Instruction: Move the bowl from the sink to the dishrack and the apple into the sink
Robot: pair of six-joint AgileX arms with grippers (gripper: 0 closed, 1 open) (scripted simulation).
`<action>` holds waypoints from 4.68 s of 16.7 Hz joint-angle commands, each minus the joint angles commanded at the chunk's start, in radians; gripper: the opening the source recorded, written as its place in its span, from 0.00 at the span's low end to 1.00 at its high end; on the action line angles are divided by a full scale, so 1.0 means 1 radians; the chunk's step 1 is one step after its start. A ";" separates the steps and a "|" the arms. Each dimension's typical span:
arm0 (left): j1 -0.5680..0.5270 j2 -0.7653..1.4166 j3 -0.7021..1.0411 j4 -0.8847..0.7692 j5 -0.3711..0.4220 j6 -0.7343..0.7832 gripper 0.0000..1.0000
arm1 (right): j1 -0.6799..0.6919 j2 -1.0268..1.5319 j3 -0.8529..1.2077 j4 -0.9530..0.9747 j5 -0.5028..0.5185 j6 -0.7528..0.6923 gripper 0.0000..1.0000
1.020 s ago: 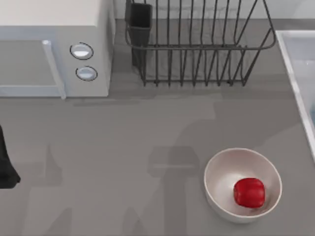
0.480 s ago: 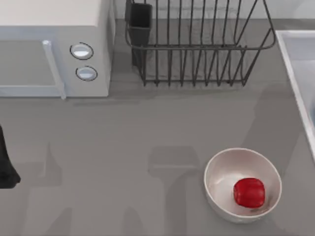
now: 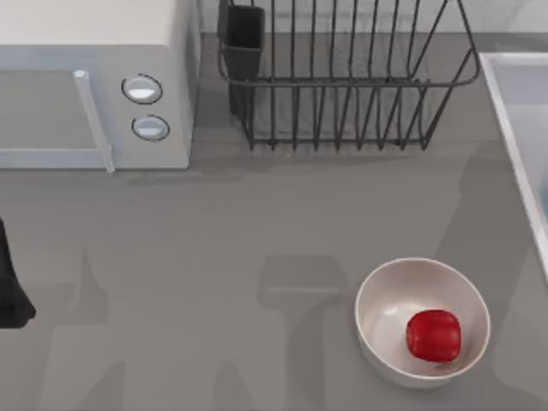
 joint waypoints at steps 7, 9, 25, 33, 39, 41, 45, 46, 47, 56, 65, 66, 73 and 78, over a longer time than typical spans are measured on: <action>0.000 0.000 0.000 0.000 0.000 0.000 1.00 | 0.005 0.058 -0.060 0.120 0.001 0.006 1.00; 0.000 0.000 0.000 0.000 0.000 0.000 1.00 | 0.006 0.099 -0.098 0.208 0.002 0.007 1.00; 0.000 0.000 0.000 0.000 0.000 0.000 1.00 | 0.007 0.139 -0.131 0.270 0.003 0.008 0.25; 0.000 0.000 0.000 0.000 0.000 0.000 1.00 | 0.007 0.139 -0.131 0.270 0.003 0.008 0.00; 0.000 0.000 0.000 0.000 0.000 0.000 1.00 | 0.005 0.120 -0.141 0.262 0.001 0.005 0.00; 0.000 0.000 0.000 0.000 0.000 0.000 1.00 | -0.018 0.069 -0.171 0.232 -0.001 -0.017 0.00; 0.000 0.000 0.000 0.000 0.000 0.000 1.00 | -0.101 -0.157 -0.284 0.108 -0.010 -0.103 0.00; 0.000 0.000 0.000 0.000 0.000 0.000 1.00 | -0.127 -0.238 -0.321 0.067 -0.013 -0.130 0.00; 0.000 0.000 0.000 0.000 0.000 0.000 1.00 | -0.155 -0.325 -0.360 0.024 -0.016 -0.159 0.00; 0.000 0.000 0.000 0.000 0.000 0.000 1.00 | -0.382 -0.992 -0.682 -0.316 -0.041 -0.397 0.00; 0.000 0.000 0.000 0.000 0.000 0.000 1.00 | -0.392 -1.041 -0.705 -0.342 -0.037 -0.411 0.00; 0.000 0.000 0.000 0.000 0.000 0.000 1.00 | -0.371 -1.038 -0.697 -0.324 -0.023 -0.394 0.00; 0.000 0.000 0.000 0.000 0.000 0.000 1.00 | 0.059 -0.972 -0.638 0.072 0.219 -0.138 0.00; 0.000 0.000 0.000 0.000 0.000 0.000 1.00 | 0.575 -0.899 -0.647 0.536 0.465 0.097 0.00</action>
